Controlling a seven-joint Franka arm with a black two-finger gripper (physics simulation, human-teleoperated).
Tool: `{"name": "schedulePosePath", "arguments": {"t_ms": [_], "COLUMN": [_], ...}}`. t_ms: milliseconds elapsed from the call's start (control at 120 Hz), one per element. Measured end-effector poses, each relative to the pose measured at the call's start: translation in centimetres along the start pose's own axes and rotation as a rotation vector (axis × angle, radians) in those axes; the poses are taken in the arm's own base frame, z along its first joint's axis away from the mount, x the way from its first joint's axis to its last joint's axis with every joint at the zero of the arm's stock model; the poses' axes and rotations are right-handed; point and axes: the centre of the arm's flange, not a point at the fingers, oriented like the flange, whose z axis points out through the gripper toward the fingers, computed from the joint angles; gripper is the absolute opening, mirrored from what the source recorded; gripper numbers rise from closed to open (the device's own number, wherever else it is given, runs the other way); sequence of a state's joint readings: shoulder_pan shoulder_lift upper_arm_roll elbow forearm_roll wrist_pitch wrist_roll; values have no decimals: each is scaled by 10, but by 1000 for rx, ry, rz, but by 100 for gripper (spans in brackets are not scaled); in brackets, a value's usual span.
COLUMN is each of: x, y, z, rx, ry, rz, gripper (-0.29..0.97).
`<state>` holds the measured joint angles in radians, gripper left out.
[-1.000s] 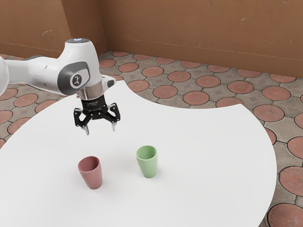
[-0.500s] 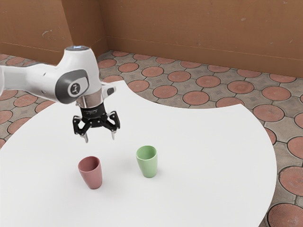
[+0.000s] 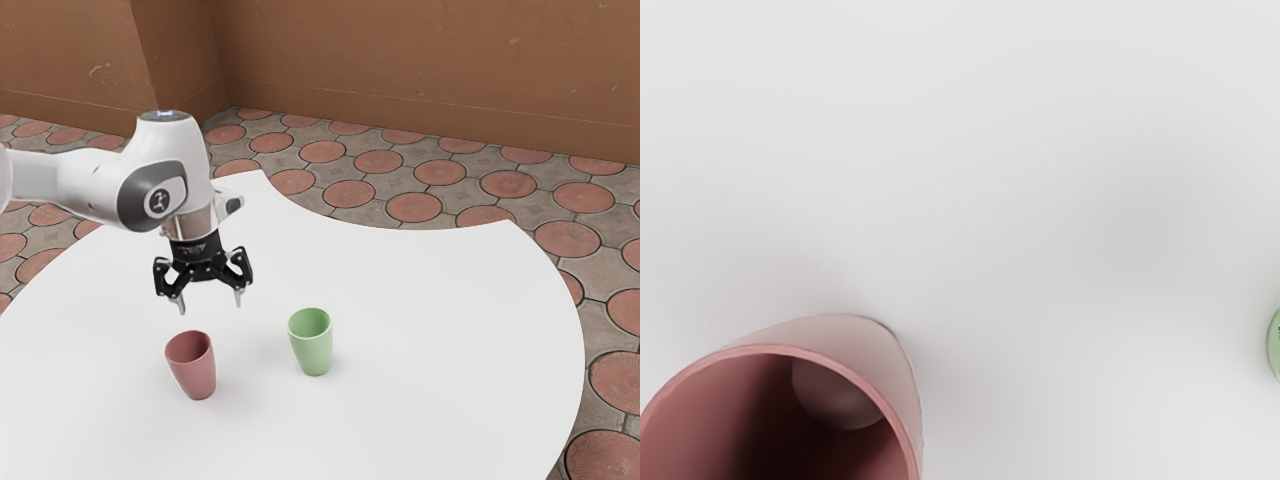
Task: Place the left cup onto the right cup
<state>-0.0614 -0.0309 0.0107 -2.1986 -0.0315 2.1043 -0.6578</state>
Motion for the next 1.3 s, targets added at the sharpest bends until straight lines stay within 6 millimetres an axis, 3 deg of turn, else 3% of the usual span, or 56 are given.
{"name": "schedulePosePath", "arguments": {"t_ms": [1300], "x": [-5], "y": [-4], "z": [46], "rx": [23], "ry": [-37], "rz": [-89], "gripper": [68]}}
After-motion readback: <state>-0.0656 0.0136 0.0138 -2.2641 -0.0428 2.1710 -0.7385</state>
